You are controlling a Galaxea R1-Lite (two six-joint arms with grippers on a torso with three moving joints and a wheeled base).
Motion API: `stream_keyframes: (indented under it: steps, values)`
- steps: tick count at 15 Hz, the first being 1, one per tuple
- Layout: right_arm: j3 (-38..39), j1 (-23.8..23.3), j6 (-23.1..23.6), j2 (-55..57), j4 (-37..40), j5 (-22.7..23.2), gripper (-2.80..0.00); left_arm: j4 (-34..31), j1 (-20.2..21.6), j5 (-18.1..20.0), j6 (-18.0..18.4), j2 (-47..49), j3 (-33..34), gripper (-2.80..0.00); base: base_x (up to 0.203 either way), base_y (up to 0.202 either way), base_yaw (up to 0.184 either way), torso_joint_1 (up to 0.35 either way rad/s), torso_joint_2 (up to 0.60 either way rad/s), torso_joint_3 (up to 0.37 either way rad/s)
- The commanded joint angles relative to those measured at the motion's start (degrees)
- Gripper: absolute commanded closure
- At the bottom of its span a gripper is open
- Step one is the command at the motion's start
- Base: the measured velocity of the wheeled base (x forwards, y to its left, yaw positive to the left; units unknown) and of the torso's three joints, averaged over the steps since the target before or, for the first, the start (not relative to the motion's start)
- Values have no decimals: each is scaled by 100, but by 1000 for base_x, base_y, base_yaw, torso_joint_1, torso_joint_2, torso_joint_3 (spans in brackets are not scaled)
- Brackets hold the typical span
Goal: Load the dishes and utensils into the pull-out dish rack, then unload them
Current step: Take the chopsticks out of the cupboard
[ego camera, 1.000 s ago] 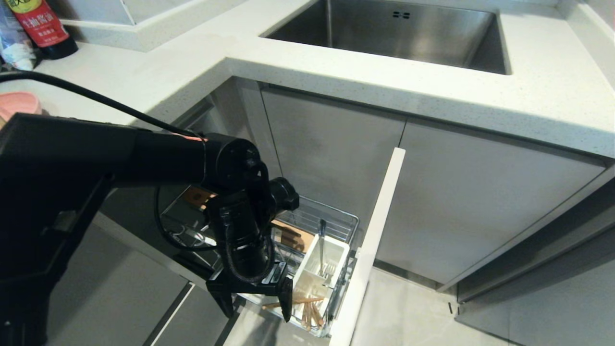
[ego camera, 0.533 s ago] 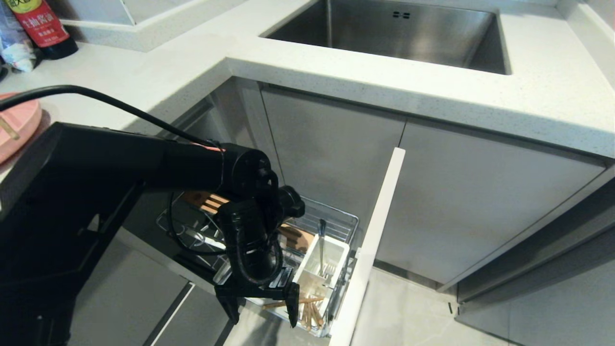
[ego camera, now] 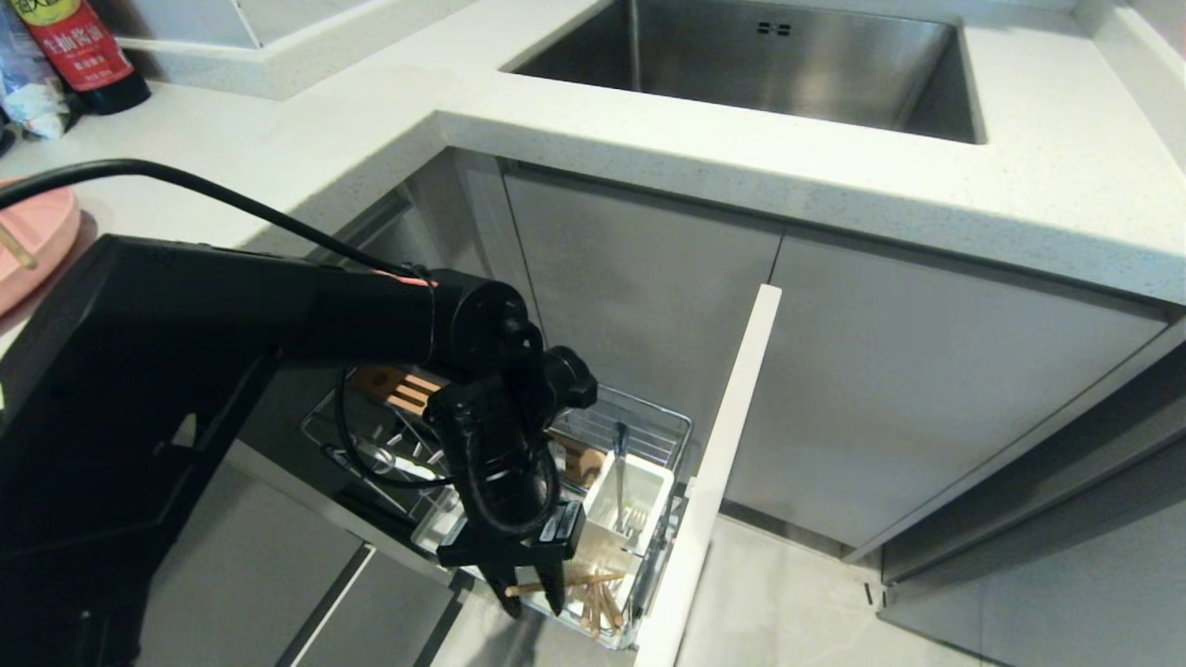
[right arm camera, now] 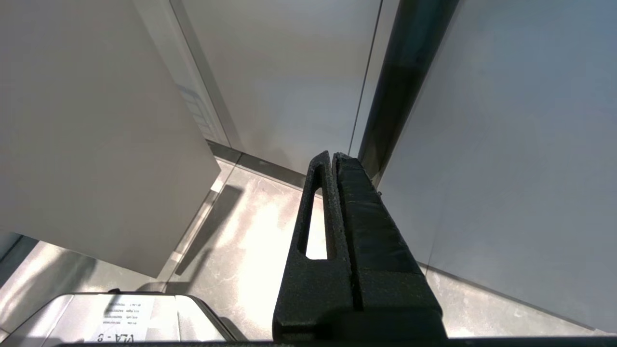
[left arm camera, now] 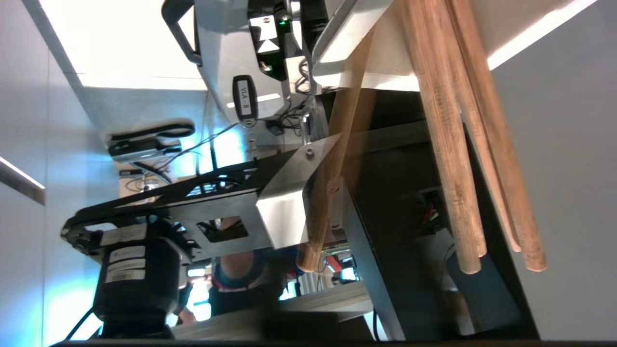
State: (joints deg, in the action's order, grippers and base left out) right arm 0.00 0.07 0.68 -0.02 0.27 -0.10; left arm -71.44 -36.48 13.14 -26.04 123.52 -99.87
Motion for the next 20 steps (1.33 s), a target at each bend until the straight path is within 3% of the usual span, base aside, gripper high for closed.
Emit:
stream_keyframes:
  steps: [1, 10, 20]
  values:
    - [0, 1, 2, -6, 8, 1, 0, -29, -43, 13, -56, -21, -15, 0, 0, 0, 0, 0, 0, 0]
    - [0, 1, 2, 2, 0, 1, 0, -228, -70, -39, -60, -99, 12, 0, 0, 0, 0, 0, 0, 0]
    - [0, 1, 2, -4, 2, 1, 0, -1443, -537, 33, -57, -2011, -438, 0, 0, 0, 0, 0, 0, 0]
